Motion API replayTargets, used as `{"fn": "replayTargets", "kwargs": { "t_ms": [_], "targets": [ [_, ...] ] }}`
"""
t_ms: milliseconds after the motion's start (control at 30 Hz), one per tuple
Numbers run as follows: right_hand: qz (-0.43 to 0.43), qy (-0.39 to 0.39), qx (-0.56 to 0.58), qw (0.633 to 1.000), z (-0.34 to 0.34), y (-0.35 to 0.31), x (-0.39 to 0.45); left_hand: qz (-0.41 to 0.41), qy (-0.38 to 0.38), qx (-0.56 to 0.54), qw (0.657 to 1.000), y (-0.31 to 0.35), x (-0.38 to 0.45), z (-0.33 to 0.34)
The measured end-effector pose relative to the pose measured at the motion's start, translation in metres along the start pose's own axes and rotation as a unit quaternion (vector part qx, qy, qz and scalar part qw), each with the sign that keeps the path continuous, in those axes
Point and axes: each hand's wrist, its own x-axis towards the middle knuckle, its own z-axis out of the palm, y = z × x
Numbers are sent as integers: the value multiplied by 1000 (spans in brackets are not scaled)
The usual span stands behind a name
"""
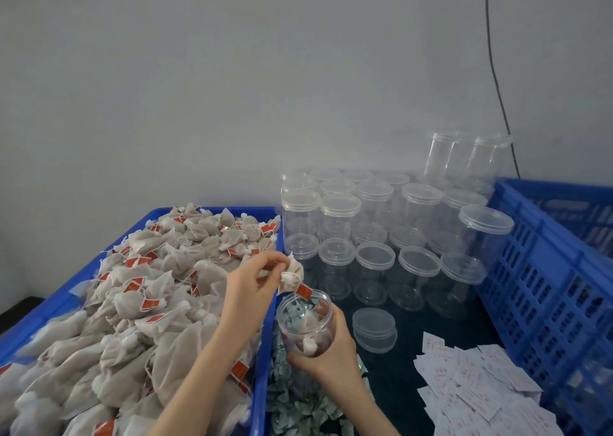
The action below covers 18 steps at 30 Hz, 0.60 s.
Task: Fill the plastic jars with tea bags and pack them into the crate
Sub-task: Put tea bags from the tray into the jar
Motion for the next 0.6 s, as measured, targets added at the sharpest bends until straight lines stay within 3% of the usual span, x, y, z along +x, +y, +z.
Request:
{"fn": "replayTargets", "kwargs": {
  "t_ms": [133,300,367,500,600],
  "targets": [
    [8,11,-3,1000,-1,0,1,31,-184,76,980,-4,-6,14],
    [-33,6,-64,997,-12,-5,-3,41,-277,68,958,-8,-8,20],
    [-58,2,-94,994,-18,-10,-5,63,-292,82,951,-7,-10,20],
    [-70,8,-90,994,-26,-14,-7,123,-224,95,962,0,-13,24],
    [-83,10,-110,990,-29,-14,-14,103,-285,136,943,4,-13,24]
  ]
}}
